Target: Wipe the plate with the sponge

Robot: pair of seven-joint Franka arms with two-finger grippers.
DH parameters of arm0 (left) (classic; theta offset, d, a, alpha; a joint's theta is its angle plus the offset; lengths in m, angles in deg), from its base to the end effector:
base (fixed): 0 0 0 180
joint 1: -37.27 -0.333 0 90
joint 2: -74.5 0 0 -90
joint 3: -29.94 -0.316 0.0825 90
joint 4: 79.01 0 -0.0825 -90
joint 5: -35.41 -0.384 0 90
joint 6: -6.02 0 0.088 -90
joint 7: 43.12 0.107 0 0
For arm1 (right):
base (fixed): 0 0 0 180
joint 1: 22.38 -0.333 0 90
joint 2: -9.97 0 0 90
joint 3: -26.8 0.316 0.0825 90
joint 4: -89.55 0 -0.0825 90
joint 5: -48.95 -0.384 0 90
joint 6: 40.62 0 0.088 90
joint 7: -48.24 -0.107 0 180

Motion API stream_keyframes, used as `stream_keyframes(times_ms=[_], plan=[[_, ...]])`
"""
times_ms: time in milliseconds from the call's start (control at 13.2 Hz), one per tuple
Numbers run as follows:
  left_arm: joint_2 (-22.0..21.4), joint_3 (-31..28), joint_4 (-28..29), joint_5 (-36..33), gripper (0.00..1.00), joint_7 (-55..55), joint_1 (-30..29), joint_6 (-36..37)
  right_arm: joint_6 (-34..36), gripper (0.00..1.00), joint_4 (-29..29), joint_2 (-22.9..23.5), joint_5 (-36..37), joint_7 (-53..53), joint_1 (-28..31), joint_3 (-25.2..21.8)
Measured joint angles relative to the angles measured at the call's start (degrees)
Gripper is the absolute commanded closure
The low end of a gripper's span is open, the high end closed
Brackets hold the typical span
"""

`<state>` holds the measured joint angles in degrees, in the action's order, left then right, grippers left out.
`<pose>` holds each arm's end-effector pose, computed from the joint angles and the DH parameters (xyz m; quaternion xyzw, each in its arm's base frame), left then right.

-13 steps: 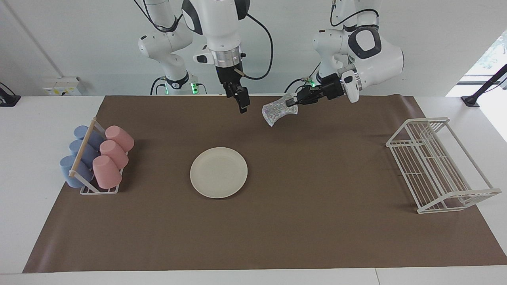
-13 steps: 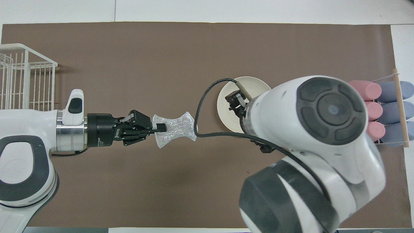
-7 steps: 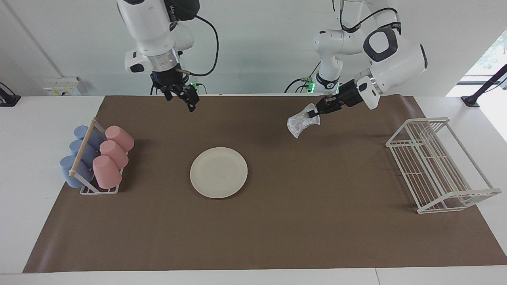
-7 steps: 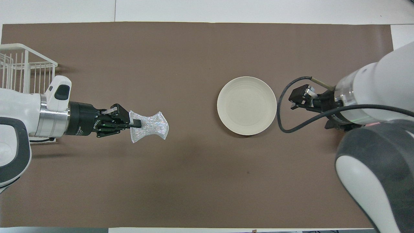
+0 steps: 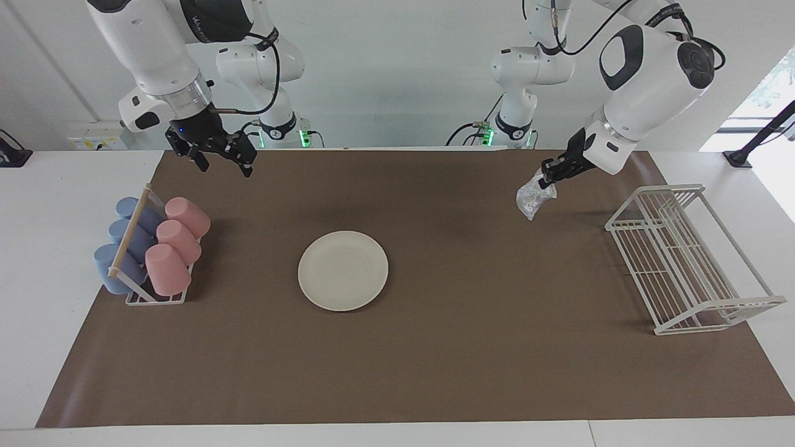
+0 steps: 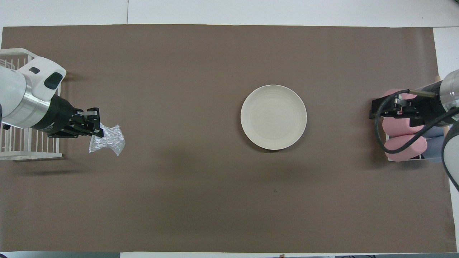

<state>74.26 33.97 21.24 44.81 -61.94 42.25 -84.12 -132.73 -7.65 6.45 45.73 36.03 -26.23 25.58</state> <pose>0.5328 -0.1022 0.5447 0.9887 0.0921 -0.1028 0.0585 0.5357 0.0301 0.6019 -0.9959 0.0848 0.0173 0.0267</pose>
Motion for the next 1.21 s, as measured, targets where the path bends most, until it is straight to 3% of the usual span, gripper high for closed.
stream_keyframes(times_ms=[378, 605, 1211], plan=[[0.85, 0.82, -2.34, -22.5, 1.0, -0.3, 4.64, 4.45, 0.08, 0.0, 0.31, 0.41, 2.01, 11.73, 2.02, -1.73], [1.75, 0.98, -2.4, -37.98, 1.0, -0.63, 8.23, 5.99, 0.08, 0.0, 0.57, 0.4, 2.55, 12.71, 1.99, -2.13], [12.7, 0.65, -2.31, -73.11, 1.0, -1.08, 8.81, 6.27, 0.08, 0.0, 0.57, 0.4, 2.56, 13.8, 5.11, -2.33]])
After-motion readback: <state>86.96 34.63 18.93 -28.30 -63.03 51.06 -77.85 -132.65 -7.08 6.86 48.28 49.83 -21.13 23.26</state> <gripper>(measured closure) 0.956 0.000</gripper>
